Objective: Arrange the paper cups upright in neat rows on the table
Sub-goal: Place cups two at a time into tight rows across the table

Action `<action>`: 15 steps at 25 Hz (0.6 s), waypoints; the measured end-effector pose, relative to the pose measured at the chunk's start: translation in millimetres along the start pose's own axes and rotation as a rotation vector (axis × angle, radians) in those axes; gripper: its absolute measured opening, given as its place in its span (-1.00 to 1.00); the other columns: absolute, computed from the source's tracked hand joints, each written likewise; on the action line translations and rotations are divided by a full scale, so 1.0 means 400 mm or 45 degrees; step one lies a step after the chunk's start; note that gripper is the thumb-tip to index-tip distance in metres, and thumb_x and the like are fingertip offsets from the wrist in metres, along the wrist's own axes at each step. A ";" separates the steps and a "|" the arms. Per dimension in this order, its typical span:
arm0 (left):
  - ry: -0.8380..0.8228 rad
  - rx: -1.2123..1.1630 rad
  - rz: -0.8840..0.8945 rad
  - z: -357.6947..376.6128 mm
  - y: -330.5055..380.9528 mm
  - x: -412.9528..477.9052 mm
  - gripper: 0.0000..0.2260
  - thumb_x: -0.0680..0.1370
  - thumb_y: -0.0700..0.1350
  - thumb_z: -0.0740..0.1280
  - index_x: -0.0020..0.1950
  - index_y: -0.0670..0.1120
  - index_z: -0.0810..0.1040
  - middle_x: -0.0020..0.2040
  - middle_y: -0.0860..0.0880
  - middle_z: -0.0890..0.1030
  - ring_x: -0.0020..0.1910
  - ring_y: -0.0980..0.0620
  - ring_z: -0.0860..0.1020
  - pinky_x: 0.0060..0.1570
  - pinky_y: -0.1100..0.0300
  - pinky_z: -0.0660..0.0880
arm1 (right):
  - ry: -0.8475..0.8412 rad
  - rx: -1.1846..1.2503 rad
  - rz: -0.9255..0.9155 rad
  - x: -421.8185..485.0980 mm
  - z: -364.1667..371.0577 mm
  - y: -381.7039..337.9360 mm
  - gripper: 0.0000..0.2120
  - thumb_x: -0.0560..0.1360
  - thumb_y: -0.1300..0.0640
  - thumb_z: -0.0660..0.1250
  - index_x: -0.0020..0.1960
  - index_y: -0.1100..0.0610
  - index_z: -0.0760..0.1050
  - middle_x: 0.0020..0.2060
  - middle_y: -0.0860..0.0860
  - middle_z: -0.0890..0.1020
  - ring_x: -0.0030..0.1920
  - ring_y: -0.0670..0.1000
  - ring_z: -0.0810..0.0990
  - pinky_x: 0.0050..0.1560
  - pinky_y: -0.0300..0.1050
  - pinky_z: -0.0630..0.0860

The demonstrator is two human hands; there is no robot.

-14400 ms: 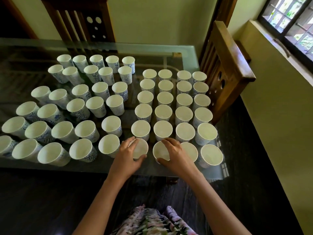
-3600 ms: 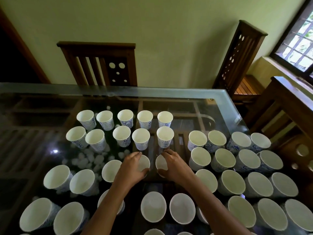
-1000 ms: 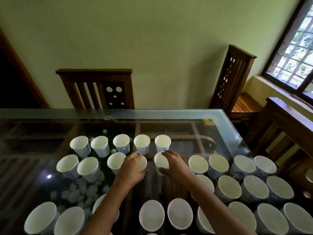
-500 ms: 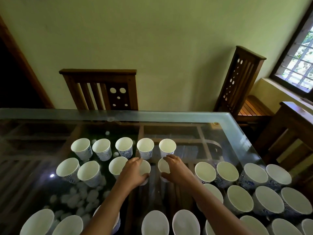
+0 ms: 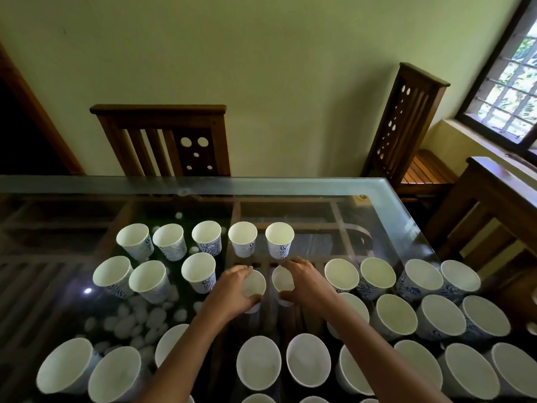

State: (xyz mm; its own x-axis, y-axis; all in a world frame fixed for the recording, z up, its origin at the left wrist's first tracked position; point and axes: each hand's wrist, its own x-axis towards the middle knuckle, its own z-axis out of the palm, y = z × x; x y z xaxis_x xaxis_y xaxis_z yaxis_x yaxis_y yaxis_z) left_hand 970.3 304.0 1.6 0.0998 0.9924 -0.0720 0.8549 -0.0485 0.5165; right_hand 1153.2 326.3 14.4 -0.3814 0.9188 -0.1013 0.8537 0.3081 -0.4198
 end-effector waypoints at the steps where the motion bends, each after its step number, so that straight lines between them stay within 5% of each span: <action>1: -0.018 -0.008 0.004 0.006 0.005 -0.007 -0.35 0.39 0.01 0.46 0.42 -0.09 0.32 0.41 -0.02 0.35 0.37 0.02 0.32 0.32 0.21 0.23 | 0.003 -0.001 0.001 -0.013 0.000 0.001 -0.38 0.38 0.07 0.46 0.37 0.13 0.33 0.35 0.07 0.40 0.31 0.10 0.37 0.24 -0.05 0.38; 15: 0.076 -0.002 -0.002 0.025 0.041 -0.069 -0.38 0.39 0.02 0.45 0.40 -0.09 0.36 0.38 -0.04 0.40 0.33 -0.01 0.37 0.27 0.17 0.32 | 0.043 0.026 0.018 -0.131 0.003 0.013 -0.39 0.38 0.03 0.46 0.35 0.12 0.35 0.32 0.06 0.42 0.27 0.08 0.39 0.21 -0.05 0.43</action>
State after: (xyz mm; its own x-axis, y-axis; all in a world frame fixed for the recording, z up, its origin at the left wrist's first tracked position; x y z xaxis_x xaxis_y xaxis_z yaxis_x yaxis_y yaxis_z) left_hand 986.6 274.7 3.6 0.0680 0.9974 -0.0217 0.8544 -0.0470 0.5174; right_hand 1177.3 279.4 16.4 -0.3571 0.9309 -0.0768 0.8511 0.2904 -0.4373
